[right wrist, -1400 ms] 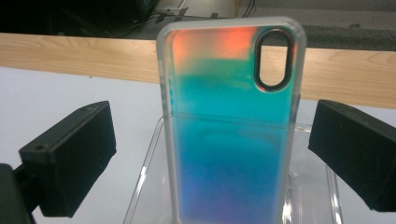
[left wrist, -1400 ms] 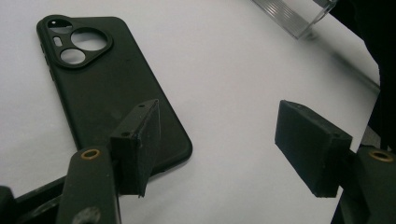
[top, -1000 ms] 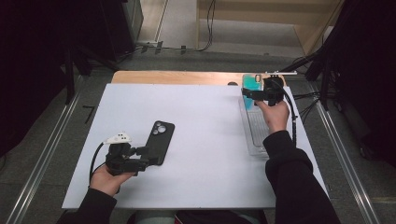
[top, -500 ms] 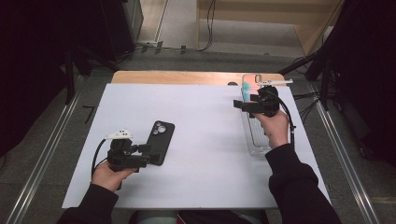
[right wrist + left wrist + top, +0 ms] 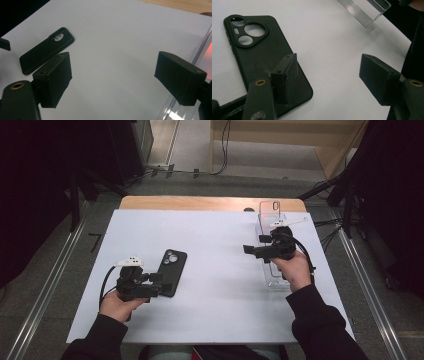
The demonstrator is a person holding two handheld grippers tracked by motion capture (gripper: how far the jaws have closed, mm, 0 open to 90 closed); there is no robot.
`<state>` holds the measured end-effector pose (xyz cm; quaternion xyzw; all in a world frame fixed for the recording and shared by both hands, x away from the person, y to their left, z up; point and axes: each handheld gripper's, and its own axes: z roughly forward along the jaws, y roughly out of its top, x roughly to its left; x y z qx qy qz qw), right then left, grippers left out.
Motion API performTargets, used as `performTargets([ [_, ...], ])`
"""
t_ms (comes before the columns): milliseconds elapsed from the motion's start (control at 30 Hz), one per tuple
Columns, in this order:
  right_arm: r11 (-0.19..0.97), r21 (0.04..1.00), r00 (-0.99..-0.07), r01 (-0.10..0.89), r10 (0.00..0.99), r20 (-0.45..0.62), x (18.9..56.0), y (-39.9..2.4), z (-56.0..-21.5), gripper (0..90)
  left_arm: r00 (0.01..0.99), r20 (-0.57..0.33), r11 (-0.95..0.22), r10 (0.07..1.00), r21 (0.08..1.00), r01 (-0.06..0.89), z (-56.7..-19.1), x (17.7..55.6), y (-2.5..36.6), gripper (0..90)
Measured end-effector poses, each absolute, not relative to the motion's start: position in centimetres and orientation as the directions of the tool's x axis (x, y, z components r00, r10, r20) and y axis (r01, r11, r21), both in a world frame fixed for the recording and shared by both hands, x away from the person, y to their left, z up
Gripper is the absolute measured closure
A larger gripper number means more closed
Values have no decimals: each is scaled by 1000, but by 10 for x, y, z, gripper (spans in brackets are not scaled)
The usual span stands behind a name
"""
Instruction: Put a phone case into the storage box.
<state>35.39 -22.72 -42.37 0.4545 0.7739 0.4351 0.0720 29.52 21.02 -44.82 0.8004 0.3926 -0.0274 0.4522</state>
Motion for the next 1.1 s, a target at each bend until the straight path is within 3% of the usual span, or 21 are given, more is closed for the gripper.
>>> performTargets([
  [400,262,732,-651,629,691,313,333,-210,-431,145,687,-394,-281,610,704,653,-448,291,216,319],
  [467,263,735,-655,625,689,310,328,-209,-432,179,688,-397,-274,608,707,651,-447,290,217,319],
  [1100,320,728,-695,606,658,289,286,-214,-444,203,688,-397,-286,607,699,656,-447,289,215,319],
])
